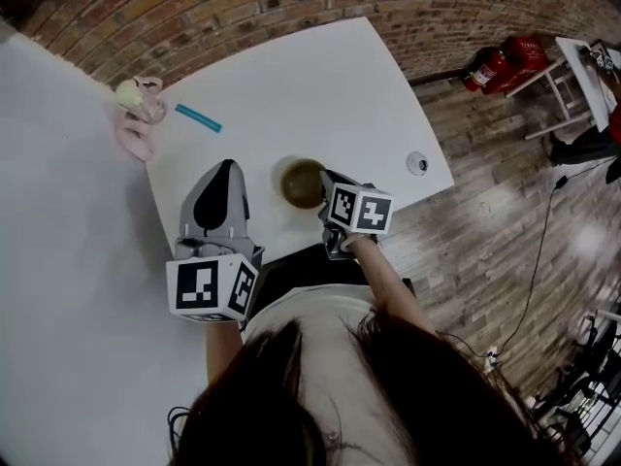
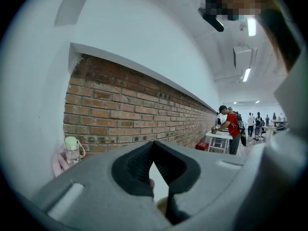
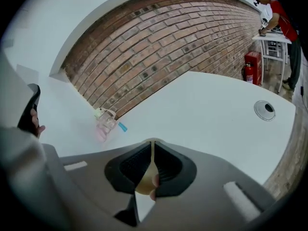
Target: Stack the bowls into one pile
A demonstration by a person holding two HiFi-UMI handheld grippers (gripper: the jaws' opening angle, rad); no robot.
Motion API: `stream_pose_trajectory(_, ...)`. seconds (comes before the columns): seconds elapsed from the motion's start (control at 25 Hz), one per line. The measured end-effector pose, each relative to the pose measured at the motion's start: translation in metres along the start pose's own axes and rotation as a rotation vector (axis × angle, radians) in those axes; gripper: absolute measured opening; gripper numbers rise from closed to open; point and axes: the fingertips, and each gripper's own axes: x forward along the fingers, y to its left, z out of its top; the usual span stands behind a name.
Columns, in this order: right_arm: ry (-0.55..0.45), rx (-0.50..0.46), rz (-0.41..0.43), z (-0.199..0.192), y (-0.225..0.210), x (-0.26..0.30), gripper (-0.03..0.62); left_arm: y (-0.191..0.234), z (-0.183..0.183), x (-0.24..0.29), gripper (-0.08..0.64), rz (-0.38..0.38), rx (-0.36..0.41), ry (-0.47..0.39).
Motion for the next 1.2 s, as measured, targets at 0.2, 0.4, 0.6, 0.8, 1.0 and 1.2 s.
stream_pose_trajectory(0.2,0.015,-0.038,0.036,0.0,0.016,0.005,0.023,0.013,0.003,-0.011,0.0,0.048,-0.005,-0.01)
stream_pose_trajectory(0.4,0.027,-0.073,0.062,-0.006,0.038,0.012,0.023,0.037,0.005,-0.026,0.0,0.096,-0.015,-0.021)
stream_pose_trajectory(0.6,0.056,-0.1,0.073,-0.017,0.061,0.02,0.01,0.059,0.008,-0.04,0.0,0.124,-0.017,-0.018)
stream_pose_trajectory(0.8,0.083,-0.107,0.079,-0.03,0.079,0.028,0.006,0.081,0.01,-0.05,0.0,0.141,-0.023,-0.014)
stream_pose_trajectory(1.0,0.103,-0.112,0.076,-0.037,0.09,0.031,0.015,0.096,0.01,-0.058,0.0,0.156,-0.038,-0.008)
stream_pose_trajectory(1.2,0.124,-0.124,0.08,-0.044,0.101,0.039,0.018,0.112,0.007,-0.065,0.0,0.174,-0.054,-0.007)
